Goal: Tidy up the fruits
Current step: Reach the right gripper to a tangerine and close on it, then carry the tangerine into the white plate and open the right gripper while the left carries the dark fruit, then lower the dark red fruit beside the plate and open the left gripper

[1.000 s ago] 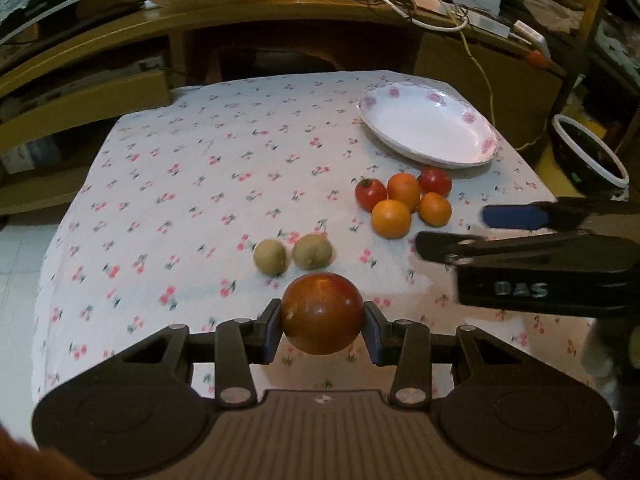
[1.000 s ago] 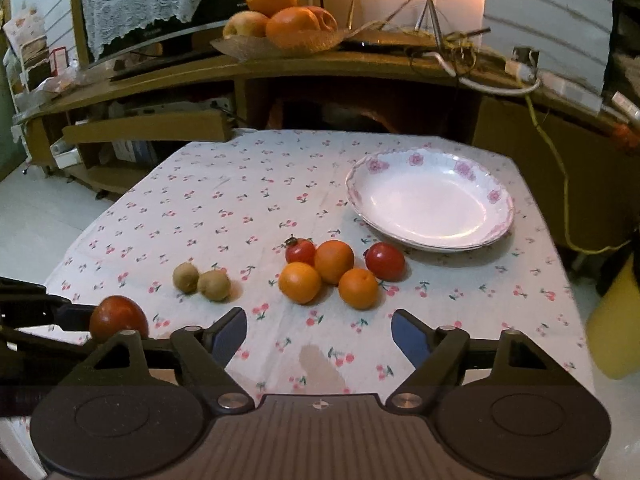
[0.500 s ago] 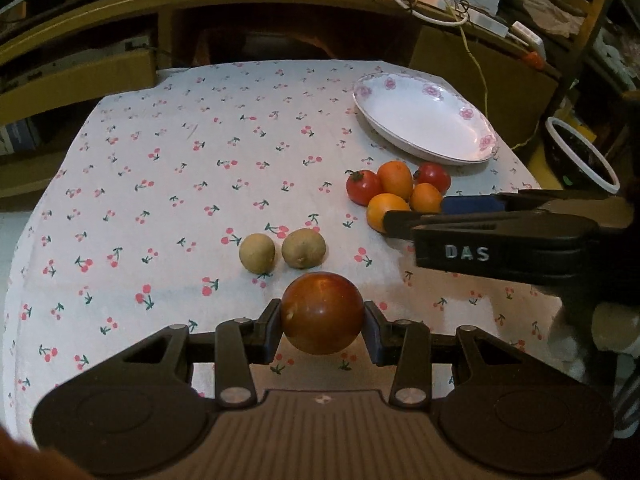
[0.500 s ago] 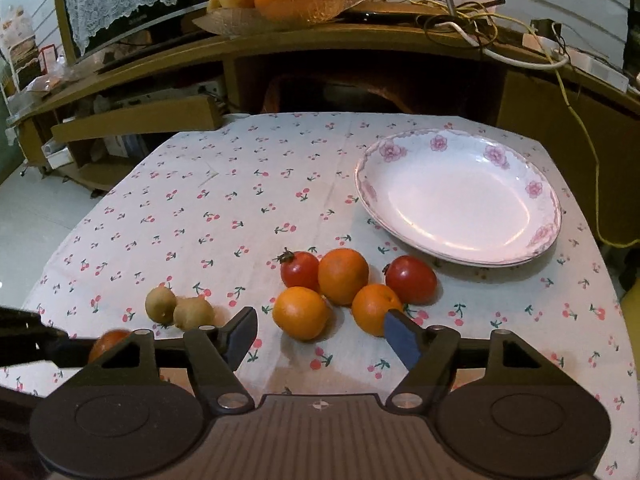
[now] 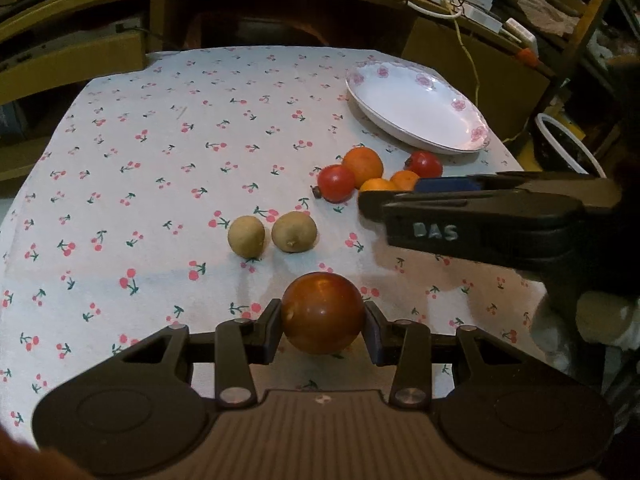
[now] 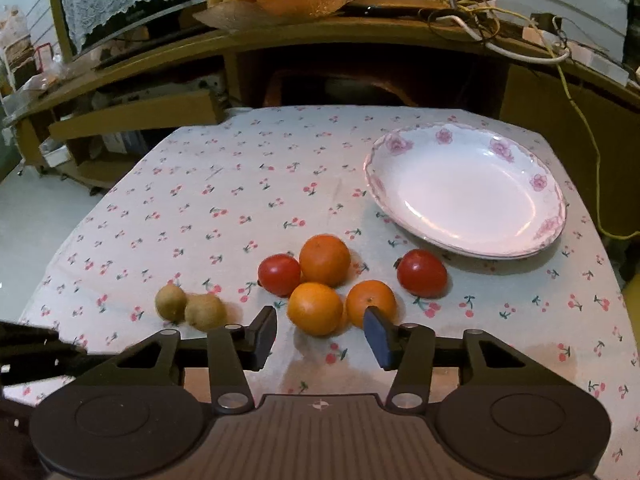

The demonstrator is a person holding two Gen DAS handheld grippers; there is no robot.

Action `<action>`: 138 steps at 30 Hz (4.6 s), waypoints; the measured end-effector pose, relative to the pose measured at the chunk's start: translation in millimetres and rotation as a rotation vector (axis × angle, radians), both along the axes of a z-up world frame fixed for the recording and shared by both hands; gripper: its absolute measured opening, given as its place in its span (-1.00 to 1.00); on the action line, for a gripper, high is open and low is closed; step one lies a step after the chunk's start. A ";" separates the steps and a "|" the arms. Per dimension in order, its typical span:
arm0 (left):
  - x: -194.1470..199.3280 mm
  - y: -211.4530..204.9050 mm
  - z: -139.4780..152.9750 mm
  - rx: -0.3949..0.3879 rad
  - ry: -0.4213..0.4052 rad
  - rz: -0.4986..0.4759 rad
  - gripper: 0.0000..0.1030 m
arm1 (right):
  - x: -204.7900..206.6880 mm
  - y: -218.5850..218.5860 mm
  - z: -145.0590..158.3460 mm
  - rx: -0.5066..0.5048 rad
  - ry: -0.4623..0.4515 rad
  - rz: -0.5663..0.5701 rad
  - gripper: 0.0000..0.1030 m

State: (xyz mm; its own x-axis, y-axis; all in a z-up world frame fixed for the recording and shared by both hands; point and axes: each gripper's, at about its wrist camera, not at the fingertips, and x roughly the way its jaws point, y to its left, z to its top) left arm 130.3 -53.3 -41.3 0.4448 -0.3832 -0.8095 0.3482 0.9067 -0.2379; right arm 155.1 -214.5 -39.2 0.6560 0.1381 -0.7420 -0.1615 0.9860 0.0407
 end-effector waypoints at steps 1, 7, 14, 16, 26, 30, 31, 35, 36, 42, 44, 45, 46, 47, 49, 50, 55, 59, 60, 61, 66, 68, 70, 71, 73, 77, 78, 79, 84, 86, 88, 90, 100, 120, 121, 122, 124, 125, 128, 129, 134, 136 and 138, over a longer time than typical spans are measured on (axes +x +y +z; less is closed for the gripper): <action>-0.2 -0.4 0.8 -0.002 -0.003 -0.002 -0.10 | 1.1 2.7 0.5 -0.011 -0.005 0.005 0.02; -1.4 0.9 -0.6 -0.007 0.001 -0.005 -0.10 | -2.3 11.8 -2.8 -0.069 0.009 0.063 -0.02; -2.9 1.7 -5.3 0.004 0.013 -0.007 -0.10 | 1.6 11.4 -5.0 -0.098 0.006 0.090 -0.57; -2.1 3.1 -6.0 -0.001 0.014 -0.004 -0.10 | 0.6 13.5 -4.2 -0.111 0.019 0.107 -0.56; -0.6 1.4 -8.3 -0.003 0.015 -0.009 -0.10 | 0.9 2.4 -7.6 -0.033 0.070 0.097 -0.54; -0.7 0.2 -8.0 -0.003 0.012 -0.014 -0.10 | 5.6 8.0 -7.7 -0.030 0.051 0.102 -0.30; -0.9 0.4 -8.1 -0.004 0.012 -0.014 -0.10 | 6.9 10.2 -9.0 -0.038 0.047 0.104 -0.16; -0.9 1.0 -8.0 -0.007 0.013 -0.014 -0.10 | 10.8 12.1 -14.7 -0.054 0.040 0.099 -0.10; -0.9 1.0 -8.1 -0.007 0.012 -0.014 -0.10 | 12.1 10.9 -15.6 -0.051 0.041 0.093 -0.12; -2.5 0.3 -6.7 0.004 0.002 -0.025 -0.10 | 10.1 3.8 -12.7 -0.047 0.052 0.075 -0.40; -3.6 -1.2 -6.8 0.013 -0.001 -0.033 -0.10 | 4.7 2.3 -10.2 -0.054 0.061 0.075 -0.41; -3.2 -2.4 -6.7 0.016 -0.002 -0.033 -0.10 | 0.7 1.0 -7.0 -0.053 0.060 0.067 -0.41; -2.7 -3.6 -6.6 0.020 -0.002 -0.031 -0.10 | -4.4 0.4 -2.9 -0.056 0.058 0.060 -0.41; -2.0 -5.2 -6.2 0.025 -0.002 -0.029 -0.10 | -10.7 0.8 1.9 -0.063 0.052 0.055 -0.41; -1.7 -9.4 -5.5 0.036 -0.003 -0.033 -0.10 | -24.0 3.3 12.2 -0.090 0.027 0.047 -0.41; -2.5 -11.9 -5.1 0.034 -0.002 -0.040 -0.10 | -30.0 3.6 17.1 -0.096 0.013 0.039 -0.41; -8.5 -17.9 -1.2 0.042 -0.016 -0.058 -0.10 | -60.5 -11.4 30.0 -0.091 0.005 -0.065 -0.41; -12.9 -15.7 6.2 0.037 -0.039 -0.049 -0.10 | -79.5 -19.3 37.7 -0.092 0.016 -0.122 -0.41; -14.0 -15.1 7.9 0.036 -0.044 -0.048 -0.10 | -83.1 -18.9 40.4 -0.096 0.012 -0.129 -0.41; -14.6 -14.7 9.6 0.034 -0.048 -0.047 -0.10 | -86.3 -17.7 43.4 -0.100 0.006 -0.133 -0.41; -17.5 -14.3 13.4 0.033 -0.062 -0.043 -0.10 | -101.1 -8.5 56.5 -0.129 -0.021 -0.140 -0.41; -18.6 -14.4 15.1 0.030 -0.070 -0.042 -0.10 | -106.7 -6.8 61.8 -0.140 -0.031 -0.146 -0.41; -19.3 -12.9 16.3 0.024 -0.072 -0.041 -0.10 | -112.6 -7.9 67.8 -0.150 -0.042 -0.160 -0.41; -19.6 -11.9 16.8 0.017 -0.071 -0.040 -0.10 | -114.6 -9.3 70.3 -0.153 -0.047 -0.170 -0.41; -18.9 -11.7 17.4 0.006 -0.071 -0.040 -0.10 | -118.1 -12.4 74.1 -0.151 -0.051 -0.193 -0.41; -17.7 -15.5 21.5 -0.011 -0.080 -0.050 -0.10 | -125.4 -18.4 79.7 -0.150 -0.057 -0.236 -0.41; -17.6 -17.1 23.7 -0.013 -0.086 -0.052 -0.10 | -127.3 -19.8 81.0 -0.152 -0.059 -0.244 -0.41; -17.4 -18.6 26.4 -0.017 -0.092 -0.054 -0.10 | -129.0 -20.3 82.0 -0.154 -0.060 -0.249 -0.41; -12.3 -24.2 44.3 -0.062 -0.116 -0.049 -0.10 | -125.5 -20.3 87.4 -0.166 -0.057 -0.259 -0.41; -8.7 -28.9 52.3 -0.077 -0.130 -0.050 -0.10 | -119.9 -21.4 89.9 -0.155 -0.072 -0.249 -0.41; -2.3 -34.8 57.3 -0.079 -0.137 -0.042 -0.10 | -110.2 -26.3 92.4 -0.118 -0.090 -0.237 -0.41; 5.2 -38.9 58.2 -0.070 -0.145 -0.032 -0.10 | -94.9 -33.1 93.1 -0.086 -0.102 -0.226 -0.41; 55.6 -91.4 56.8 -0.024 -0.160 -0.073 -0.10 | -41.1 -98.4 77.5 0.090 -0.123 -0.302 -0.41; 119.4 -114.1 25.9 0.052 -0.153 -0.073 -0.07 | 52.0 -102.2 25.3 0.052 0.002 -0.219 -0.33; 120.9 -111.8 25.5 0.048 -0.149 -0.065 -0.06 | 54.7 -101.1 25.3 0.042 0.002 -0.216 -0.34; 123.0 -109.7 24.6 0.045 -0.140 -0.055 -0.05 | 55.8 -100.0 26.2 0.037 -0.002 -0.212 -0.33; 126.7 -105.4 21.5 0.035 -0.112 -0.033 0.00 | 57.6 -98.0 27.6 0.034 -0.003 -0.205 -0.28; 128.0 -104.7 21.2 0.030 -0.106 -0.027 0.00 | 58.1 -96.3 28.0 0.022 -0.007 -0.204 -0.24; 126.2 -103.3 26.2 0.025 -0.127 -0.026 0.00 | 56.8 -93.0 29.9 -0.010 -0.020 -0.195 -0.19; 124.7 -103.1 28.2 0.024 -0.135 -0.024 0.00 | 54.6 -92.9 31.8 -0.011 -0.028 -0.191 -0.17; 119.6 -101.2 38.2 0.002 -0.168 -0.020 0.02 | 51.0 -96.2 38.5 -0.024 -0.054 -0.196 -0.01; 117.8 -100.1 41.4 0.002 -0.179 -0.022 0.02 | 49.2 -96.6 41.8 -0.020 -0.064 -0.194 -0.01; 115.2 -96.3 43.8 -0.004 -0.184 -0.019 0.04 | 47.1 -96.1 44.6 -0.022 -0.074 -0.192 0.01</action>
State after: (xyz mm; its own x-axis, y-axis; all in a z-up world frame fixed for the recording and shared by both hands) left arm 245.5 -149.6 2.5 0.5778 -0.3964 -0.7134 0.4034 0.8986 -0.1726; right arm 202.2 -310.6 5.5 0.7214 -0.0105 -0.6924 0.0276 0.9995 0.0136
